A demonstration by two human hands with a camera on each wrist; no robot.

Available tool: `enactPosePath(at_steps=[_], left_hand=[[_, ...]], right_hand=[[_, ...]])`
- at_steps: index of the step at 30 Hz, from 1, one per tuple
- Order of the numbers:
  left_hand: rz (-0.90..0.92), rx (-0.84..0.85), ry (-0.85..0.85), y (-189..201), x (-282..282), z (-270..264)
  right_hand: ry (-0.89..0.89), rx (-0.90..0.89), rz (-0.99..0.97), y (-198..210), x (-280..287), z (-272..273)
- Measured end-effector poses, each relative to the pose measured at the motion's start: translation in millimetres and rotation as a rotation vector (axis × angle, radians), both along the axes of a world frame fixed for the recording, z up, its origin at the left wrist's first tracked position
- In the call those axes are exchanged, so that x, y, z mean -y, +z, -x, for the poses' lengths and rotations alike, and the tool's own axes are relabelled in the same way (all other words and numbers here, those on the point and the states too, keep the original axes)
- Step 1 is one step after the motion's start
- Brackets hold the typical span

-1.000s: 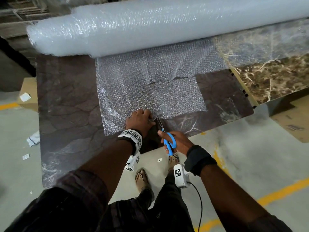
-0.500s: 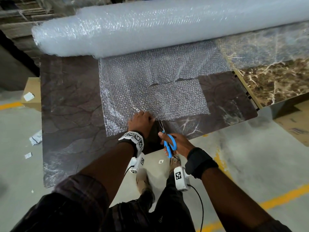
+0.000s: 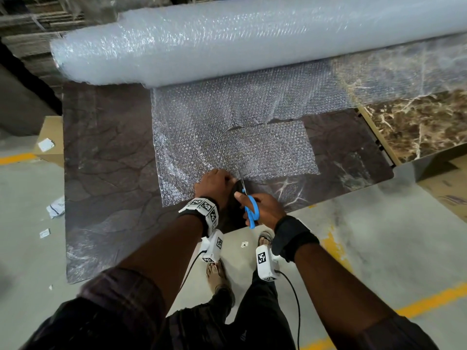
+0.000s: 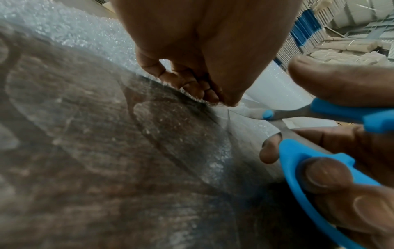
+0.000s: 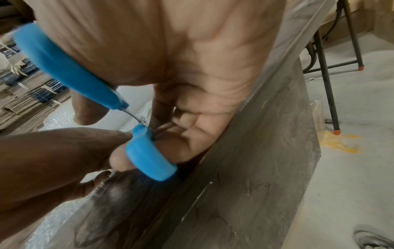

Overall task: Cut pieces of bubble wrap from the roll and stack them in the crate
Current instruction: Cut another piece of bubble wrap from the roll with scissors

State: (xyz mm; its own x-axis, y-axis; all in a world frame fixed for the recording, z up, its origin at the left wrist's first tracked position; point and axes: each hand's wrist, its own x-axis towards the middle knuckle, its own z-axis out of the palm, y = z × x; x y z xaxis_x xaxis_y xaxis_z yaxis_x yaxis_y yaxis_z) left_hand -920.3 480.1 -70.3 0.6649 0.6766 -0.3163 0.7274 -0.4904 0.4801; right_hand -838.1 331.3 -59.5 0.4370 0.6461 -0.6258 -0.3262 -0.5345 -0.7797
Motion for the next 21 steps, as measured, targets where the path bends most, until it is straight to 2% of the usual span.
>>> enactPosePath(at_steps=[15, 21], left_hand=[[0.002, -0.013, -0.004, 3.1, 1.0, 0.1], [0.005, 0.003, 0.0, -0.8, -0.2, 0.8]], right_hand=[[0.02, 0.102, -0.009, 0.6, 4.1, 1.5], [-0.013, 0.011, 0.003, 6.4, 7.1, 1.8]])
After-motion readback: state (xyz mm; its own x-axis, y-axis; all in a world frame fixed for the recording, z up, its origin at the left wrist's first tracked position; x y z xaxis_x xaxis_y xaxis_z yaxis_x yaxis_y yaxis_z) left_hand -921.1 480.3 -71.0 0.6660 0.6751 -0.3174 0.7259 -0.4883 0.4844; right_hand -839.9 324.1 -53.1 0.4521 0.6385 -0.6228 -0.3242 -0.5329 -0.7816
